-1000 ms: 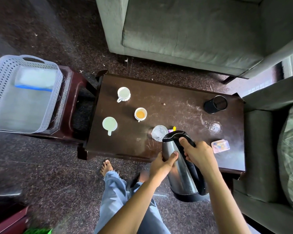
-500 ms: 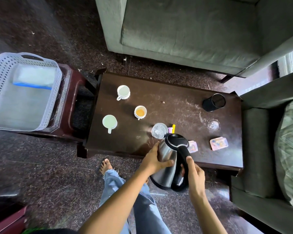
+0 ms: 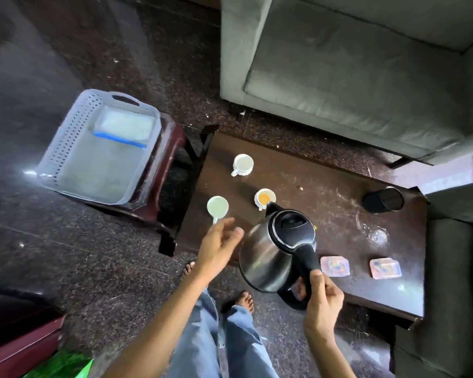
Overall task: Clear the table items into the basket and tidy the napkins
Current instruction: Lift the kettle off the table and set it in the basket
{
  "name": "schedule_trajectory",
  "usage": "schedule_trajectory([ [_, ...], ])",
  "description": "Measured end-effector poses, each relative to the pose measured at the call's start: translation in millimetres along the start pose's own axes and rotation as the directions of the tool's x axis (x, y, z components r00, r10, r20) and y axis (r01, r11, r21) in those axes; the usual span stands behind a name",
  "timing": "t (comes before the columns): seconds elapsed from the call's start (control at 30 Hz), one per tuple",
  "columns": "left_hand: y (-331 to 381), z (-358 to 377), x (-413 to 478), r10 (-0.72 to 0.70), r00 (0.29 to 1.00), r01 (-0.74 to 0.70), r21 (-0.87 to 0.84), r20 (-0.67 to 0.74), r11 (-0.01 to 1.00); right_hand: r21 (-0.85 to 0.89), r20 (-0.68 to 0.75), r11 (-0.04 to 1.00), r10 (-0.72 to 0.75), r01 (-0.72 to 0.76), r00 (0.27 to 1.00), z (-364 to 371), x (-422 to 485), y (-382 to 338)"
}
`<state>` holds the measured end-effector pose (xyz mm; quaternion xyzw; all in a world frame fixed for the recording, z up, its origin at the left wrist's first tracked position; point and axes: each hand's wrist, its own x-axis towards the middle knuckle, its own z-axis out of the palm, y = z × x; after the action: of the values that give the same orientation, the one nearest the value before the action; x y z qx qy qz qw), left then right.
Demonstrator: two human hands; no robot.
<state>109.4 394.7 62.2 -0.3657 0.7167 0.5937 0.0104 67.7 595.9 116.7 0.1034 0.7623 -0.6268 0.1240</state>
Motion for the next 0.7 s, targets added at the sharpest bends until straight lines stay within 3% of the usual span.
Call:
schedule_trajectory([
  [0.13, -4, -78, 15, -0.035, 0.968, 0.029, -0.028, -0.248, 0.999, 0.087, 0.121, 0.993, -0.095, 0.085, 0.988, 58, -1, -35],
  [0.27, -13, -149, 31, -0.103, 0.893, 0.057, -0.117, -0.439, 0.992, 0.162, 0.234, 0.977, -0.172, 0.136, 0.957, 125, 3, -59],
  [0.47, -28, -234, 43, -0.204, 0.770, 0.057, -0.252, -0.605, 0.966, 0.248, 0.396, 0.962, -0.212, 0.119, 0.893, 245, 3, -81],
  [0.7, -60, -293, 53, -0.278, 0.712, 0.067, -0.332, -0.644, 0.941, 0.228, 0.519, 0.962, -0.253, 0.153, 0.816, 379, -4, -71],
])
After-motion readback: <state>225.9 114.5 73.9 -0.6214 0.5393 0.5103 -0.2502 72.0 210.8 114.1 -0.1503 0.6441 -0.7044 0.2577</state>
